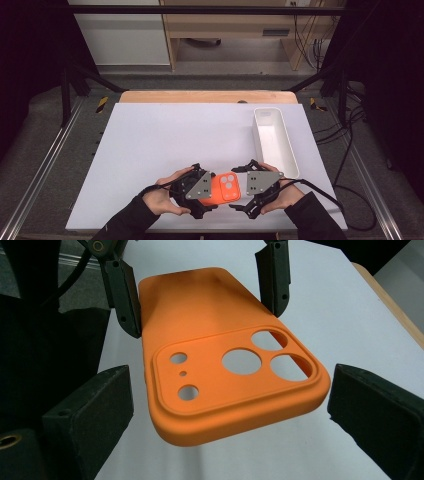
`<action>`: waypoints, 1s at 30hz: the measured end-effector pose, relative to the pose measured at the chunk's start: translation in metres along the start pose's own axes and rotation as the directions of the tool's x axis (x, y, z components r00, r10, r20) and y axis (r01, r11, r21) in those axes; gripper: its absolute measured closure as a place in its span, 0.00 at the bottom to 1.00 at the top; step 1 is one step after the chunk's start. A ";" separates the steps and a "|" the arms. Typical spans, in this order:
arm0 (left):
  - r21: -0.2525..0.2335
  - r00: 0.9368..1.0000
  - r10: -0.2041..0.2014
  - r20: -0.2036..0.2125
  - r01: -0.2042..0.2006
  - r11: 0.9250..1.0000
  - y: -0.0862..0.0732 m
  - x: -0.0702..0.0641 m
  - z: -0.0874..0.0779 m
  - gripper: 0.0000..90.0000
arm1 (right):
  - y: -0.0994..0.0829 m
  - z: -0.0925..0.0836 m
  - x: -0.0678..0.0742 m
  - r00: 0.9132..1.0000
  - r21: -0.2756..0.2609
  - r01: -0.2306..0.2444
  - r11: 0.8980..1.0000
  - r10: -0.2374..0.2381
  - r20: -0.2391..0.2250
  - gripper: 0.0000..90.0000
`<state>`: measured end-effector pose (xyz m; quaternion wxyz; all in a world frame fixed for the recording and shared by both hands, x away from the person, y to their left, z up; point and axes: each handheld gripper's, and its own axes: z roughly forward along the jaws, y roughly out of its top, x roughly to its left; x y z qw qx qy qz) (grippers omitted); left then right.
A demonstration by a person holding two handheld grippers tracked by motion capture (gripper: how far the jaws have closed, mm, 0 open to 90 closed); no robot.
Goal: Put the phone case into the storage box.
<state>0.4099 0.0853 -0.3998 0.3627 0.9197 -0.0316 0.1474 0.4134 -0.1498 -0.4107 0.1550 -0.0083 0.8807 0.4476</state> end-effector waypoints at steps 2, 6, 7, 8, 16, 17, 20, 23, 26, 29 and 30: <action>-0.002 1.000 0.003 0.004 -0.003 1.000 0.001 0.000 0.000 0.15 | -0.001 0.001 -0.001 1.000 0.002 0.005 1.000 -0.005 -0.005 0.05; -0.001 1.000 0.012 0.010 -0.012 1.000 0.002 -0.001 0.000 0.15 | -0.002 0.003 -0.001 1.000 0.000 0.008 1.000 -0.008 -0.022 0.05; -0.002 1.000 0.011 0.012 -0.011 1.000 0.002 -0.001 0.000 0.15 | -0.002 0.004 -0.001 1.000 -0.003 0.010 1.000 -0.010 -0.025 0.06; -0.003 1.000 0.013 0.013 -0.013 1.000 0.002 -0.001 0.000 0.15 | -0.002 0.004 -0.001 1.000 -0.004 0.011 1.000 -0.011 -0.028 0.06; -0.006 0.999 0.028 0.022 -0.028 1.000 0.004 -0.003 0.001 0.15 | -0.003 0.006 -0.002 0.999 -0.022 0.010 1.000 -0.011 -0.048 0.07; -0.008 0.999 0.027 0.021 -0.027 1.000 0.004 -0.003 0.002 0.15 | -0.003 0.006 -0.002 0.999 -0.022 0.012 1.000 -0.013 -0.051 0.08; -0.008 0.999 0.028 0.026 -0.028 1.000 0.005 -0.003 0.003 0.15 | -0.004 0.007 -0.002 0.998 -0.020 0.015 1.000 -0.016 -0.059 0.08; -0.014 0.999 0.034 0.032 -0.033 0.999 0.006 -0.003 0.003 0.15 | -0.004 0.009 -0.001 0.997 -0.026 0.014 1.000 -0.016 -0.077 0.09; -0.020 0.998 0.039 0.039 -0.038 0.999 0.006 -0.004 0.004 0.15 | -0.004 0.009 -0.001 0.996 -0.031 0.017 0.999 -0.019 -0.084 0.09; -0.026 0.998 0.041 0.045 -0.040 0.999 0.006 -0.004 0.005 0.15 | -0.004 0.010 0.000 0.995 -0.040 0.020 0.999 -0.023 -0.093 0.09; -0.026 0.998 0.043 0.046 -0.042 0.999 0.006 -0.004 0.004 0.15 | -0.004 0.010 0.000 0.995 -0.043 0.020 0.999 -0.024 -0.095 0.09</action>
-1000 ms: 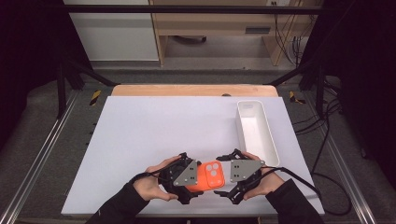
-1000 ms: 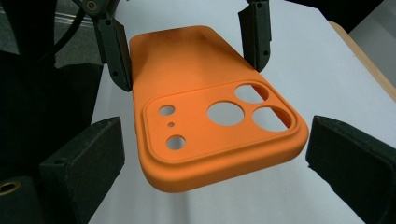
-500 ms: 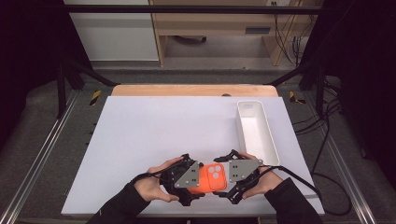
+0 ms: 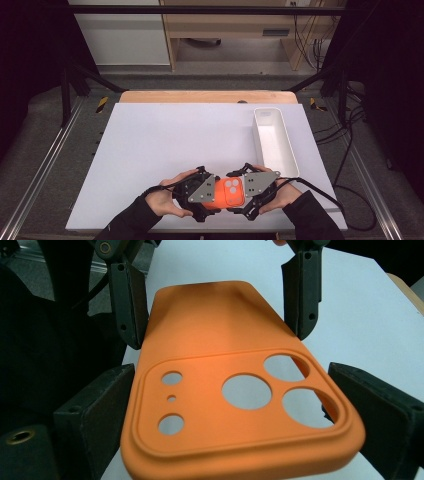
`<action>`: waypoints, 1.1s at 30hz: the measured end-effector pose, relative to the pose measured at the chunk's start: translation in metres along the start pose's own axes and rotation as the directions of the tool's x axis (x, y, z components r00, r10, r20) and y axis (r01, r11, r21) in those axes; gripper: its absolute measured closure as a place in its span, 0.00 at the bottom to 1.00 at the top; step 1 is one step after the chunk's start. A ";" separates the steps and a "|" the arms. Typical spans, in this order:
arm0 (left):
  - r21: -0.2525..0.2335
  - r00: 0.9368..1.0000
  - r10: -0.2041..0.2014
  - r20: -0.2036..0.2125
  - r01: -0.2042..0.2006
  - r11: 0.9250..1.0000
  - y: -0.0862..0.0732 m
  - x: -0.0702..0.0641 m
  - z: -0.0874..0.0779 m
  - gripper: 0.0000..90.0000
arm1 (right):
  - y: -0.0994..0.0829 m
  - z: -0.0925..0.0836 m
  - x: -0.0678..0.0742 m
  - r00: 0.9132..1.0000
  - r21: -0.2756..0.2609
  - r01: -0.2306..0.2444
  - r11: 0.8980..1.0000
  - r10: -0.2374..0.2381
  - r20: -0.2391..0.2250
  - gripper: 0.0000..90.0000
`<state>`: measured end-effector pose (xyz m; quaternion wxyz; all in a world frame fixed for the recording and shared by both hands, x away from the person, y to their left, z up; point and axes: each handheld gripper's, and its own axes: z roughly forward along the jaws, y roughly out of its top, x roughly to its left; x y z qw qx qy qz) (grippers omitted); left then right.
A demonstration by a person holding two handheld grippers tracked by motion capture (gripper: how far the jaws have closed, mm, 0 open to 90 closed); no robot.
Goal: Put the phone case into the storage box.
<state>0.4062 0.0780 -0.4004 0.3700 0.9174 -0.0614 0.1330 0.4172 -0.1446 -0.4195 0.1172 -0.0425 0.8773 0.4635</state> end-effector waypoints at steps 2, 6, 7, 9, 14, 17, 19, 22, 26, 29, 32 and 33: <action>0.000 1.000 0.003 0.003 -0.003 1.000 0.000 0.000 0.000 0.15 | 0.000 0.000 0.000 1.000 -0.005 0.001 1.000 -0.001 -0.005 0.10; -0.004 1.000 0.006 0.013 -0.006 1.000 -0.001 0.000 0.000 0.15 | -0.001 0.001 0.000 1.000 -0.011 0.006 1.000 -0.006 -0.016 0.10; -0.004 1.000 0.006 0.014 -0.006 1.000 -0.001 0.000 0.000 0.15 | -0.001 0.001 0.000 1.000 -0.013 0.007 1.000 -0.007 -0.019 0.11; -0.006 1.000 0.007 0.018 -0.007 1.000 -0.001 -0.001 0.000 0.15 | -0.001 0.001 0.001 1.000 -0.019 0.010 1.000 -0.010 -0.024 0.11; -0.013 1.000 0.002 0.026 -0.002 1.000 -0.002 -0.001 0.000 0.15 | 0.000 0.001 0.001 0.999 -0.036 0.014 0.999 -0.016 -0.039 0.14; -0.016 1.000 0.000 0.029 0.001 1.000 -0.002 -0.001 -0.001 0.15 | 0.000 0.000 0.002 0.999 -0.039 0.015 0.999 -0.017 -0.042 0.16; -0.014 0.999 -0.002 0.032 0.002 1.000 -0.002 -0.001 -0.001 0.15 | 0.000 0.000 0.002 0.999 -0.041 0.015 0.999 -0.017 -0.044 0.16; -0.010 0.999 0.001 0.037 -0.001 1.000 -0.003 0.000 -0.002 0.15 | 0.000 0.000 0.002 0.999 -0.045 0.013 0.999 -0.016 -0.049 0.16; -0.024 0.999 -0.006 0.041 0.007 1.000 -0.003 0.000 -0.002 0.15 | 0.000 0.000 0.001 0.998 -0.058 0.012 0.998 -0.015 -0.056 0.17; -0.026 0.999 -0.007 0.046 0.008 1.000 -0.003 0.000 -0.002 0.15 | 0.000 -0.001 0.001 0.998 -0.058 0.004 0.998 -0.007 -0.061 0.17; -0.023 0.999 -0.006 0.051 0.008 1.000 -0.004 0.000 -0.001 0.15 | 0.000 -0.001 0.001 0.998 -0.054 0.000 0.999 -0.004 -0.066 0.17; -0.024 0.999 -0.007 0.051 0.009 1.000 -0.004 0.000 -0.001 0.15 | 0.000 -0.001 0.002 0.998 -0.053 -0.003 0.999 -0.001 -0.067 0.17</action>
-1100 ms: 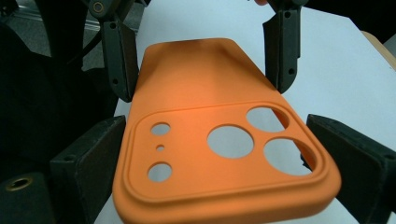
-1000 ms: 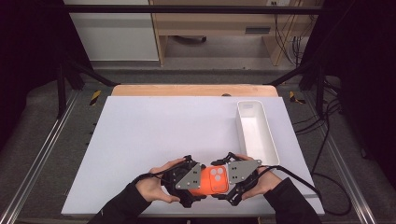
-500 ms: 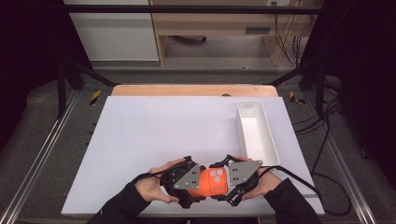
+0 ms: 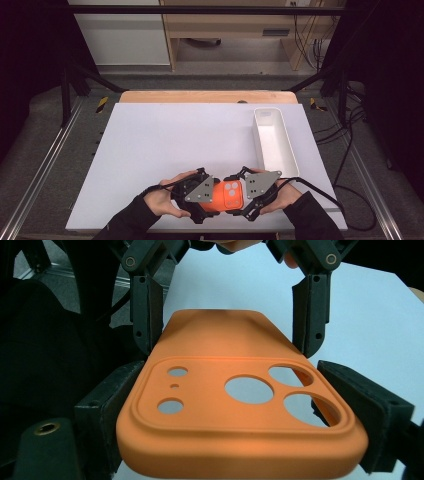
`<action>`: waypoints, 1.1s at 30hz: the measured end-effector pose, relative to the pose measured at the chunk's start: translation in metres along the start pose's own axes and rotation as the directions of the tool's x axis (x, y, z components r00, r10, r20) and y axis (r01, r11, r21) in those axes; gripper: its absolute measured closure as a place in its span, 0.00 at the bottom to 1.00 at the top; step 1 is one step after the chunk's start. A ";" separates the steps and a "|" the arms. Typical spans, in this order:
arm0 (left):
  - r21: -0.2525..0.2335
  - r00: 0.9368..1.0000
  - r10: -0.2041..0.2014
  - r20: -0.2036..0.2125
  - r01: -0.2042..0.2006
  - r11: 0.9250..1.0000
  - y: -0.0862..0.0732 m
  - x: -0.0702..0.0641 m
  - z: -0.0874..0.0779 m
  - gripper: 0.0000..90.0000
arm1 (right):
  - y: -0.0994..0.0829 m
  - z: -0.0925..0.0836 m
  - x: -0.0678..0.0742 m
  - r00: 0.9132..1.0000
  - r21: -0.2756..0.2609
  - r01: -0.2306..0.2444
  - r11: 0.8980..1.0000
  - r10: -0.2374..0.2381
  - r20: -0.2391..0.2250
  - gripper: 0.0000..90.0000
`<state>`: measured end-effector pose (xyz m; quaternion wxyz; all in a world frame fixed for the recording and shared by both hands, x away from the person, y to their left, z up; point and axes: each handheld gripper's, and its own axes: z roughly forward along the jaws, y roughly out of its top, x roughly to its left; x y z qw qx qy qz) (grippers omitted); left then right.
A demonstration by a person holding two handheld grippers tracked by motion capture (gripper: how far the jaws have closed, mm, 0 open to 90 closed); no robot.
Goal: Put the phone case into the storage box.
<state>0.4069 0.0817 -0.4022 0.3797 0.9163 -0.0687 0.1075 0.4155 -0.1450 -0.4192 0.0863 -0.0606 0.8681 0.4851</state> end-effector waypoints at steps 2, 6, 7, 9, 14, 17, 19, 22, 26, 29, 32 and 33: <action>0.000 1.000 -0.001 0.001 0.001 1.000 0.000 0.000 0.000 0.15 | 0.000 0.000 0.000 1.000 -0.001 -0.001 1.000 0.001 -0.002 0.18; -0.004 1.000 -0.006 0.006 0.006 1.000 0.000 0.001 -0.001 0.15 | 0.000 0.000 -0.001 1.000 -0.003 -0.010 1.000 0.010 -0.007 0.18; -0.004 1.000 -0.007 0.006 0.007 1.000 0.000 0.001 -0.001 0.15 | 0.000 -0.001 -0.001 1.000 -0.004 -0.012 1.000 0.012 -0.007 0.18; -0.006 1.000 -0.013 0.007 0.013 1.000 0.000 0.000 -0.001 0.15 | 0.001 -0.001 -0.001 1.000 -0.005 -0.013 1.000 0.013 -0.009 0.18; -0.001 0.999 -0.035 0.013 0.035 0.999 0.001 0.001 -0.002 0.16 | 0.001 -0.001 -0.001 1.000 -0.001 -0.026 1.000 0.026 -0.013 0.18; 0.000 0.999 -0.042 0.014 0.042 0.999 0.001 0.002 -0.002 0.16 | 0.001 -0.002 -0.001 0.999 0.000 -0.033 0.999 0.033 -0.011 0.18; -0.004 0.999 -0.050 0.014 0.050 0.999 0.000 0.002 -0.003 0.16 | 0.002 -0.002 -0.001 0.999 0.000 -0.036 0.999 0.036 -0.009 0.18; -0.012 0.998 -0.064 0.012 0.064 0.998 0.000 0.003 -0.004 0.16 | 0.002 -0.003 -0.001 0.999 -0.002 -0.040 0.999 0.040 -0.006 0.18; -0.033 0.996 -0.091 0.013 0.091 0.995 -0.001 0.005 -0.008 0.10 | 0.002 -0.005 -0.002 0.999 0.018 -0.043 0.999 0.043 -0.002 0.18; -0.043 0.994 -0.112 0.009 0.112 0.993 -0.003 0.006 -0.012 0.07 | 0.003 -0.007 -0.002 0.999 0.020 -0.043 0.999 0.043 -0.001 0.18; -0.057 0.990 -0.142 0.004 0.142 0.988 -0.005 0.007 -0.016 0.04 | 0.004 -0.011 -0.003 0.999 0.024 -0.046 0.999 0.046 0.005 0.18; -0.059 0.988 -0.153 0.002 0.153 0.986 -0.007 0.008 -0.017 0.03 | 0.005 -0.012 -0.003 0.999 0.024 -0.044 0.999 0.044 0.008 0.18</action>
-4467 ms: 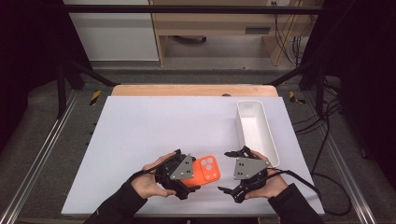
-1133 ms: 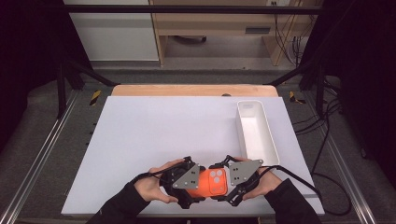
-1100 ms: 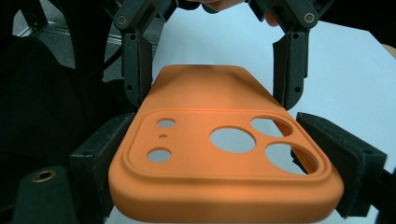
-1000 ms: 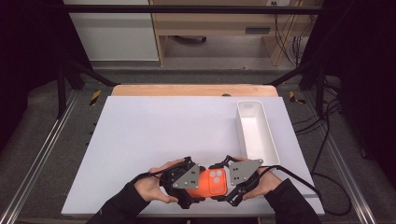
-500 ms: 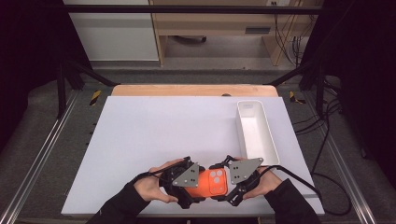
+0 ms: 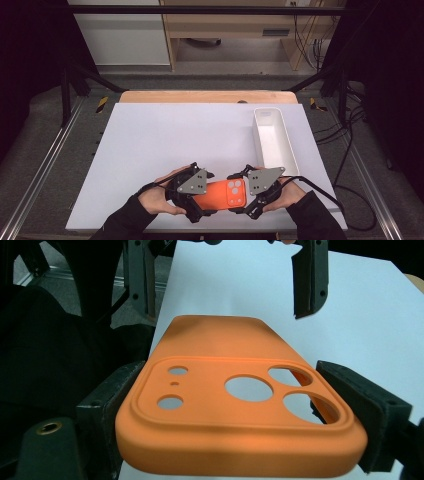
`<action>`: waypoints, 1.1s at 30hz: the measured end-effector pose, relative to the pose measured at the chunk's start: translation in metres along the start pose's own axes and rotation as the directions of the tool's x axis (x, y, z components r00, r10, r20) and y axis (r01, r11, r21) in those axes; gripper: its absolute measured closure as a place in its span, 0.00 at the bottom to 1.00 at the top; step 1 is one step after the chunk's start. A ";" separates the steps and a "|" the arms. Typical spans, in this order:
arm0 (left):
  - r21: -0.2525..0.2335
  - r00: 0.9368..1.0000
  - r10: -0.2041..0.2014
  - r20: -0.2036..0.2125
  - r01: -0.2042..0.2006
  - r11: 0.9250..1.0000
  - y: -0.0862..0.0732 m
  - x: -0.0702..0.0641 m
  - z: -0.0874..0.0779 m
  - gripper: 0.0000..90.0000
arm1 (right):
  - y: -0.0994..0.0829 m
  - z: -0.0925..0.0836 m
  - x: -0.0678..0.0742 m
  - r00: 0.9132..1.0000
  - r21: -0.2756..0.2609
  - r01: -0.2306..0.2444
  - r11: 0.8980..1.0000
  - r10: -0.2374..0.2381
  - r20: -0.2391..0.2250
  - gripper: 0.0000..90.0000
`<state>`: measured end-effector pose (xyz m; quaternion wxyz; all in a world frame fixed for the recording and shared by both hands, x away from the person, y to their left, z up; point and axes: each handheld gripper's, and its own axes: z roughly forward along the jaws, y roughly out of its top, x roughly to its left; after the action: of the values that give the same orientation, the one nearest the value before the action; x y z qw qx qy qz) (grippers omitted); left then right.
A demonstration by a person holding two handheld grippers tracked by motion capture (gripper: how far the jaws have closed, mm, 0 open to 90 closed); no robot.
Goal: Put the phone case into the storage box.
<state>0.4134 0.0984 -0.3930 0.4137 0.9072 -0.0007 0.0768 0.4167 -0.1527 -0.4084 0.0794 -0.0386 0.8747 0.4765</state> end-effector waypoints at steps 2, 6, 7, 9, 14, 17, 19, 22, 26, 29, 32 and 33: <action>0.004 1.000 -0.023 -0.005 0.023 1.000 -0.002 0.001 -0.002 0.02 | 0.001 -0.003 -0.001 1.000 0.003 -0.002 1.000 0.002 0.005 0.18; -0.005 0.998 -0.067 -0.008 0.067 0.998 -0.008 0.004 -0.006 0.01 | 0.003 -0.010 -0.002 1.000 0.021 -0.008 1.000 0.008 0.016 0.18; -0.005 0.997 -0.076 -0.012 0.076 0.997 -0.010 0.004 -0.007 0.01 | 0.003 -0.012 -0.002 1.000 0.026 -0.009 1.000 0.009 0.016 0.18; -0.002 0.996 -0.091 -0.016 0.091 0.996 -0.013 0.005 -0.008 0.00 | 0.004 -0.015 -0.002 1.000 0.036 -0.015 0.999 0.015 0.016 0.18; 0.004 0.993 -0.118 -0.012 0.118 0.993 -0.020 0.006 -0.010 0.00 | 0.007 -0.023 -0.004 0.999 0.057 -0.026 0.998 0.024 0.027 0.18; 0.015 0.991 -0.132 -0.015 0.133 0.991 -0.024 0.006 -0.009 0.00 | 0.009 -0.026 -0.005 0.999 0.076 -0.026 0.997 0.024 0.030 0.18; 0.023 0.990 -0.143 -0.013 0.143 0.989 -0.026 0.006 -0.008 0.00 | 0.011 -0.027 -0.006 0.999 0.090 -0.026 0.996 0.024 0.025 0.18; 0.042 0.989 -0.145 -0.012 0.145 0.989 -0.028 0.006 -0.006 0.00 | 0.014 -0.028 -0.007 1.000 0.111 -0.026 0.993 0.025 0.012 0.18; 0.060 0.989 -0.145 -0.004 0.145 0.988 -0.029 0.006 -0.005 0.00 | 0.018 -0.029 -0.009 1.000 0.141 -0.027 0.990 0.027 -0.001 0.18; 0.074 0.989 -0.146 0.002 0.145 0.987 -0.030 0.007 -0.004 0.00 | 0.020 -0.029 -0.011 1.000 0.175 -0.026 0.984 0.028 -0.010 0.18; 0.087 0.989 -0.146 0.008 0.145 0.986 -0.029 0.007 -0.002 0.00 | 0.023 -0.029 -0.012 0.999 0.197 -0.034 0.980 0.038 -0.015 0.18; 0.093 0.989 -0.147 0.011 0.145 0.985 -0.029 0.007 -0.002 0.00 | 0.024 -0.029 -0.013 0.999 0.200 -0.034 0.979 0.038 -0.018 0.18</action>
<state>0.4216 0.1193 -0.4128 0.3760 0.9235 0.0656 0.0381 0.4228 -0.1638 -0.3711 0.0648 -0.0197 0.9195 0.3872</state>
